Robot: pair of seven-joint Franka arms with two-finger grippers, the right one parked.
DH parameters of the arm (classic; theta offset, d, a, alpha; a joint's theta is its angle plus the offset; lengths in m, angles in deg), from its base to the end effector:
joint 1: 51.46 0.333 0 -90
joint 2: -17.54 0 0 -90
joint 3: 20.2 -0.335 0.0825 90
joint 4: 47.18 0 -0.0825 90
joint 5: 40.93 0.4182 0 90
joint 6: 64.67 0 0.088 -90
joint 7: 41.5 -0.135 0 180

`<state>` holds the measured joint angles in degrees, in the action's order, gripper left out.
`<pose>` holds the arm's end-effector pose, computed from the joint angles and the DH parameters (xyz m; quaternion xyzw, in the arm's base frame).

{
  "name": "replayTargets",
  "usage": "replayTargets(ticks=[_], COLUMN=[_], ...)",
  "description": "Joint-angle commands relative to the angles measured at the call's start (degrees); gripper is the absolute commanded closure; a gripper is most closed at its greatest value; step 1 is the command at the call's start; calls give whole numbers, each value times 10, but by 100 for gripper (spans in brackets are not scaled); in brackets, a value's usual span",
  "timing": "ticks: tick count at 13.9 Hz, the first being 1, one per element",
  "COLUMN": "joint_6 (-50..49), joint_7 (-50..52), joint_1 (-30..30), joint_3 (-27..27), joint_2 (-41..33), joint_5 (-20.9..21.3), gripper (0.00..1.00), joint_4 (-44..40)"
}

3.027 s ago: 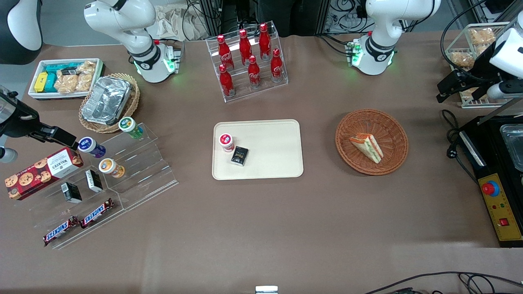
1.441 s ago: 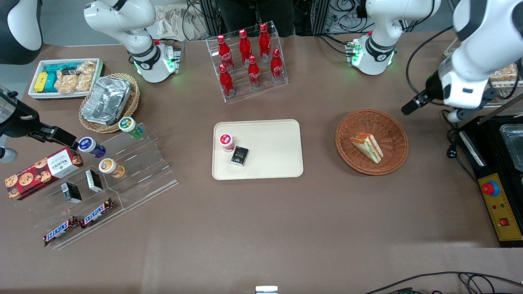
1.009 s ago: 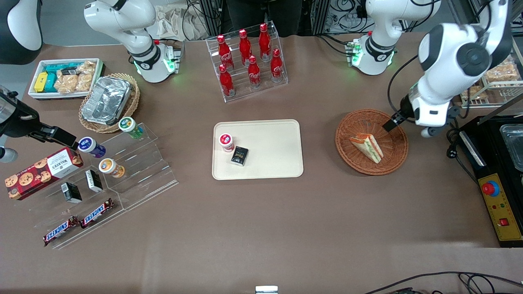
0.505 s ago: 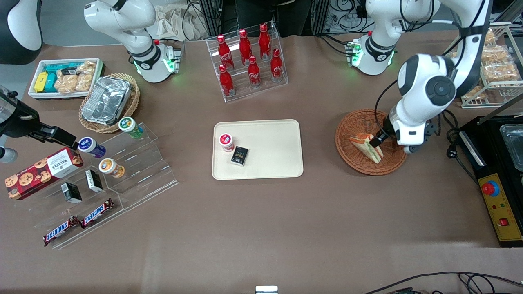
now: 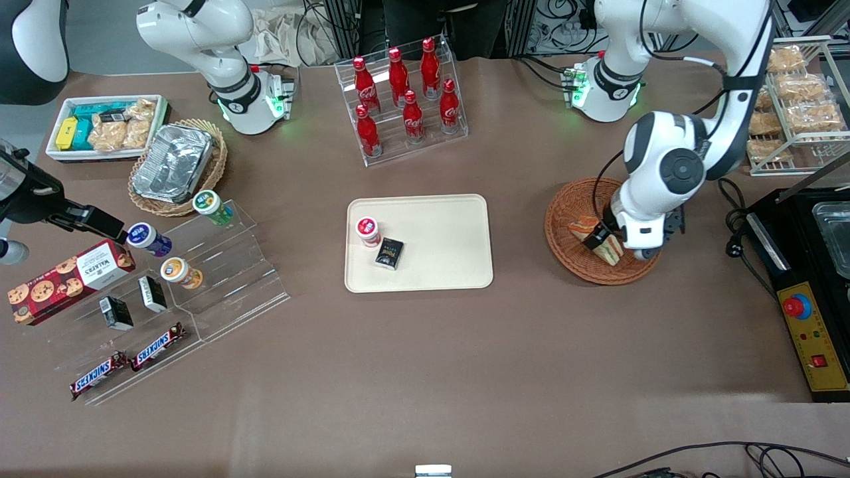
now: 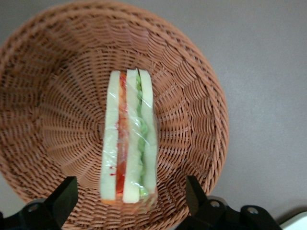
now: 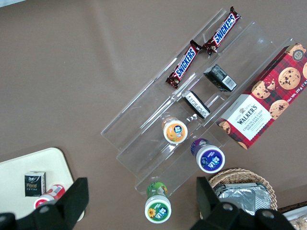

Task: Place sandwich from basket to tray
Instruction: 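Close the left gripper on the wrapped sandwich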

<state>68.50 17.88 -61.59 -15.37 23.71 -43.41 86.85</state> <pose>0.5018 -0.1364 0.2442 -0.9178 -0.3917 0.0605 0.0215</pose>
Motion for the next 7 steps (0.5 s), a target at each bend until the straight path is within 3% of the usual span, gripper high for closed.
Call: replayTargets(ticks=[1, 4, 5, 7], joint_6=[38, 65, 75, 83], joint_7=[13, 13, 13, 13], joint_1=[-4, -4, -4, -3], joint_3=[-2, -2, -3, -3], joint_2=[19, 32, 35, 39], joint_5=[6, 24, 26, 26], gripper=[1, 6, 18, 52], joint_4=[11, 21, 25, 26])
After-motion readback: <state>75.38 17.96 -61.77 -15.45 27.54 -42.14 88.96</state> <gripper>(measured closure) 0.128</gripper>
